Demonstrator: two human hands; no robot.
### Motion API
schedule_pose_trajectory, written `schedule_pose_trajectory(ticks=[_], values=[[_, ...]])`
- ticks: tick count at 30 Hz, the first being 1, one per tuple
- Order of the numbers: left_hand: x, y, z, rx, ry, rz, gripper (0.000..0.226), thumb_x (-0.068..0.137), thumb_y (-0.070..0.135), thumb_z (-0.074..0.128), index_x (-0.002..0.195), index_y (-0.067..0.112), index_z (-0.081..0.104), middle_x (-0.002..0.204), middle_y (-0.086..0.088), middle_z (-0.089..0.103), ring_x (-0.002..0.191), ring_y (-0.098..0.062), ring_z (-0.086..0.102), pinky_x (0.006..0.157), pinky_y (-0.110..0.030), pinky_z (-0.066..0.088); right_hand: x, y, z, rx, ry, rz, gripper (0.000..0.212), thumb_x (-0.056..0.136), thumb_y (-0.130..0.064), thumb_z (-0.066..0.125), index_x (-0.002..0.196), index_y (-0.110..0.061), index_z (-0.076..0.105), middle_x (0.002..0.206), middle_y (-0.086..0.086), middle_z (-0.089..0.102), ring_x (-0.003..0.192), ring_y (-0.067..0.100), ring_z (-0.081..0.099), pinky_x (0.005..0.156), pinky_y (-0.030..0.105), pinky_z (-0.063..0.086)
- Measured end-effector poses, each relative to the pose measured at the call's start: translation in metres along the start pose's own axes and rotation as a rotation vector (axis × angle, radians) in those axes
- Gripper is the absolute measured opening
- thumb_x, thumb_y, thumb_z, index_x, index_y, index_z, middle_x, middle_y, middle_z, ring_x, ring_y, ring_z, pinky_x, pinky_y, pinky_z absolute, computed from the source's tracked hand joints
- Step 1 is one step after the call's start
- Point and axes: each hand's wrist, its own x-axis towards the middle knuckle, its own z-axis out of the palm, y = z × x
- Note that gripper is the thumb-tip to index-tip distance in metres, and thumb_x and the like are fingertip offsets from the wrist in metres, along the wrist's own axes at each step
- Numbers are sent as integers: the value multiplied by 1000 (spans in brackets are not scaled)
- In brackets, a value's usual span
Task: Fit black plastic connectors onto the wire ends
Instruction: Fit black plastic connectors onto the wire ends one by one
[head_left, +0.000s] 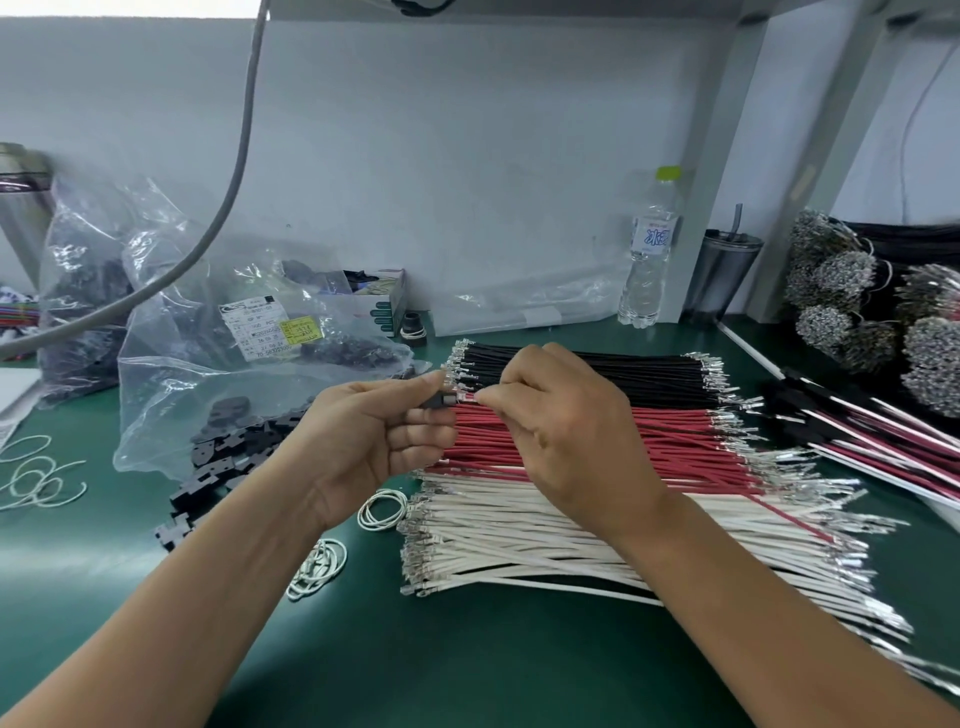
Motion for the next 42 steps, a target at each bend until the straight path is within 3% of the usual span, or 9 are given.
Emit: schedule_pose_trajectory(ticks=[5,10,17,21,24,28,31,38,42], values=[[1,0,-1,-70,-44,-10,25,73,30,81,86,10,83,78,-13,74,61,-17,73,53,-24,60,0,4,-1,100,66,8,13,91,-4,72,102,-9,78,83,1,58,77,18,53,60,37,49],[1,-3,2,13,-10,48,26,71,32,83,83,9,82,81,-16,75,63,-19,74,54,-24,60,-1,1,3,115,83,47,11,91,-3,73,100,-6,77,82,2,58,76,19,53,61,38,49],[1,-6,5,-60,-36,70,26,82,33,74,90,9,80,82,-16,74,63,-19,73,56,-26,62,1,-2,0,280,51,230,8,93,-10,70,98,-12,76,90,-5,63,85,10,60,76,30,51],[2,-9,7,132,54,182,34,76,39,77,91,8,81,93,-16,77,63,-19,69,51,-27,58,1,-4,1,224,39,256,6,93,-15,70,94,-14,76,89,-6,62,82,10,59,71,32,51],[2,-12,8,370,127,369,28,79,39,74,90,15,83,87,-9,78,56,-19,65,49,-29,57,0,-3,3,261,7,323,5,92,-17,71,93,-17,76,88,-11,60,80,4,56,70,27,50],[2,-13,3,602,45,490,22,82,31,75,99,20,80,79,-7,77,58,-21,71,56,-32,62,0,0,3,287,3,371,5,92,-17,70,94,-20,74,88,-14,59,80,4,57,71,23,48],[5,-15,-2,650,72,505,14,85,14,80,97,21,81,73,-7,77,58,-19,72,58,-25,60,1,3,1,337,-31,369,5,91,-15,71,93,-18,75,87,-13,59,82,5,58,73,21,47],[5,-14,-3,504,-6,499,20,79,25,77,98,26,82,80,-13,77,61,-24,72,63,-35,62,5,5,-6,375,-78,304,8,89,-13,73,90,-20,76,84,-14,59,81,6,59,72,26,49],[4,-13,-6,580,-92,485,20,81,25,76,100,27,81,78,-11,76,64,-24,74,62,-28,61,6,13,-11,470,-172,323,9,88,-10,75,90,-19,79,84,-10,63,82,9,61,74,25,49]])
